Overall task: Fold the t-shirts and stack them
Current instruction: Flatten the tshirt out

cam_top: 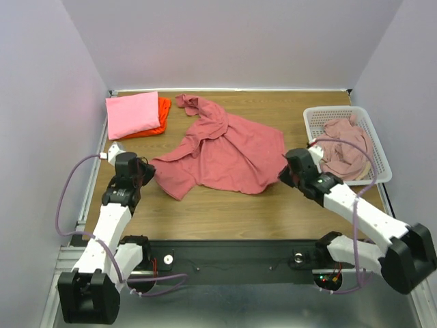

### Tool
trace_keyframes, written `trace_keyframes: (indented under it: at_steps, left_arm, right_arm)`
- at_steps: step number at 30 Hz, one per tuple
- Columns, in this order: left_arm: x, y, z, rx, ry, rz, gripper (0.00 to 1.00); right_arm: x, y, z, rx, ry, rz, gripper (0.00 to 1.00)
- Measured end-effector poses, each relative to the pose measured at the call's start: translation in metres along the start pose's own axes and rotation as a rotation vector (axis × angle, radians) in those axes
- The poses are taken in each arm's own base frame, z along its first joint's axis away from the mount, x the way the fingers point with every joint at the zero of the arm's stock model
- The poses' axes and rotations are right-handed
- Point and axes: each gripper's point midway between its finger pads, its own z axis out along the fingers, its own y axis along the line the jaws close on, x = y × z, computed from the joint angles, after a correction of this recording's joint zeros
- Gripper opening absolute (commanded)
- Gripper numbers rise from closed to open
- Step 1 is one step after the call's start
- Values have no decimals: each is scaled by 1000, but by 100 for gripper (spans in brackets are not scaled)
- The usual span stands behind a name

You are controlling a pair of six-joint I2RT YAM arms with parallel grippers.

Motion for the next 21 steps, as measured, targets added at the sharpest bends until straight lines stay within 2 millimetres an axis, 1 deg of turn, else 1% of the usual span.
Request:
trace_keyframes:
  at_steps: [2,3,4,5,6,8,10,11,12,13,14,15,16,17,18,19,20,21]
  left_arm:
    - [-13,-15,-10,40,-24,-3,0]
    - [-27,-30,-21,82,-53,-8,0]
    - [-36,-40,-29,112,-74,-12,0]
    - [-52,-56,-43,162,-112,-18,0]
    - [-72,-75,-63,219,-160,-24,0]
    - [-107,-107,-103,318,-253,-34,0]
    - [-141,-135,-149,412,-342,-42,0]
    - [-160,-150,-177,469,-400,-47,0]
    - [-177,-162,-206,510,-448,-49,0]
    - [-192,-172,-233,550,-493,-50,0]
    - [-203,-180,-252,578,-529,-51,0]
    - [-216,-188,-276,606,-570,-53,0]
    - [-231,-196,-307,645,-623,-57,0]
    - [-245,-202,-341,689,-682,-64,0]
    - [-253,-205,-361,712,-719,-69,0]
    - [-261,-206,-387,738,-760,-73,0]
    - [-269,-207,-416,774,-811,-80,0]
    - [-275,-207,-440,801,-853,-86,0]
  right_arm:
    - [-36,26,-27,-104,-97,20,0]
    - [-50,36,-39,-147,-137,32,0]
    - [-73,50,-61,-207,-201,46,0]
    - [-83,55,-71,-235,-230,52,0]
    - [-100,65,-90,-283,-276,61,0]
    - [-132,79,-130,-369,-367,79,0]
    - [-160,91,-167,-438,-444,89,0]
    - [-172,97,-184,-468,-475,95,0]
    - [-182,101,-197,-490,-499,95,0]
    - [-195,107,-218,-527,-536,101,0]
    - [-209,113,-242,-571,-568,100,0]
    - [-220,118,-263,-611,-598,103,0]
    - [-229,122,-279,-642,-621,104,0]
    - [-240,125,-302,-684,-655,109,0]
    - [-247,127,-319,-714,-677,110,0]
    - [-256,128,-340,-749,-706,112,0]
    - [-262,129,-356,-776,-728,112,0]
    - [-270,130,-377,-815,-757,116,0]
